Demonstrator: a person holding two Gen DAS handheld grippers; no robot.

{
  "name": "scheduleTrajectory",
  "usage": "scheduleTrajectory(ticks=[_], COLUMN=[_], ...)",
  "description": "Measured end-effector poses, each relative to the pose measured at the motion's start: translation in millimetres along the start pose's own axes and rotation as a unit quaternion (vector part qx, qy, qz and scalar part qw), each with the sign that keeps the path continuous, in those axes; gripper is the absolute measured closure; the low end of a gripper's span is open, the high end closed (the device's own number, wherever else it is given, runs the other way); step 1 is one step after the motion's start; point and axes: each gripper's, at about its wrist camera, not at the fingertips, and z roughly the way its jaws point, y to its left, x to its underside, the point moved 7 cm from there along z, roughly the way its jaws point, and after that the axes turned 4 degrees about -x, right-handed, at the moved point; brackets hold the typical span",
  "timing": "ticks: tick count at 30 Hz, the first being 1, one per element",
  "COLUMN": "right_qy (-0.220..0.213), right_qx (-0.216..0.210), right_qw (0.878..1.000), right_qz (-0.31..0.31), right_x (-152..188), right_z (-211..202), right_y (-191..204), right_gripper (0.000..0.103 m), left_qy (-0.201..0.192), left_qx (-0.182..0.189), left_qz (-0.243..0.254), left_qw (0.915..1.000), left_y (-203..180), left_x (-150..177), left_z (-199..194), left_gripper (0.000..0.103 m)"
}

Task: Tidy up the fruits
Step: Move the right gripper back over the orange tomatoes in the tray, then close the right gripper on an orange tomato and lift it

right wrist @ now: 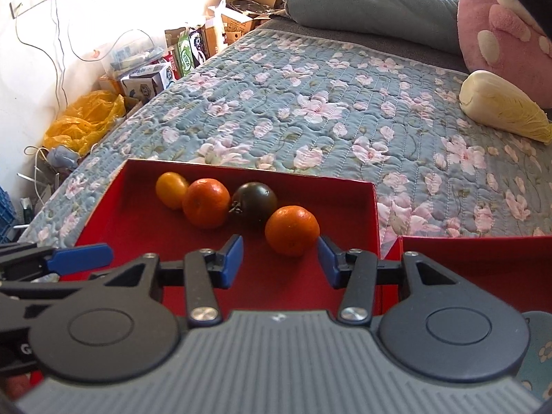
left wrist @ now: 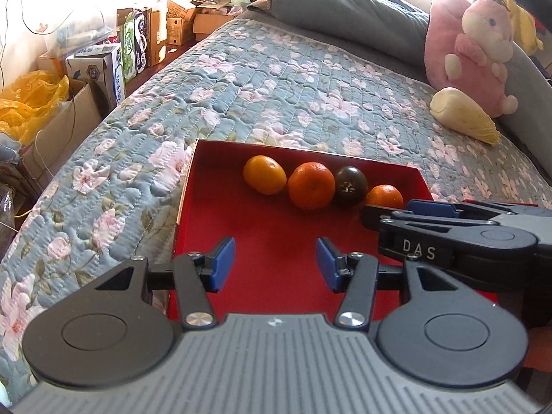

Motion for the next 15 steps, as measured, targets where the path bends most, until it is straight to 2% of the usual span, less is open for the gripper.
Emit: scheduleTrajectory(ticks=[8,15], right_qy=[0.006,-0.003], right_qx=[0.032,0.024], right_qw=[0.998,0.998], right_qz=[-0.046,-0.052], right_x=[-8.3,-9.7], right_z=[18.5,17.4], right_y=[5.4,9.3], right_gripper=[0.051,0.05], left_qy=[-0.006,-0.001], left_qx=[-0.006,-0.005], left_qz=[-0.009,-0.018], left_qw=[0.9999,0.9998], left_y=[15.7,17.2], left_x=[-10.7,-11.3], left_z=[11.8,18.6], left_gripper=[0.045,0.045])
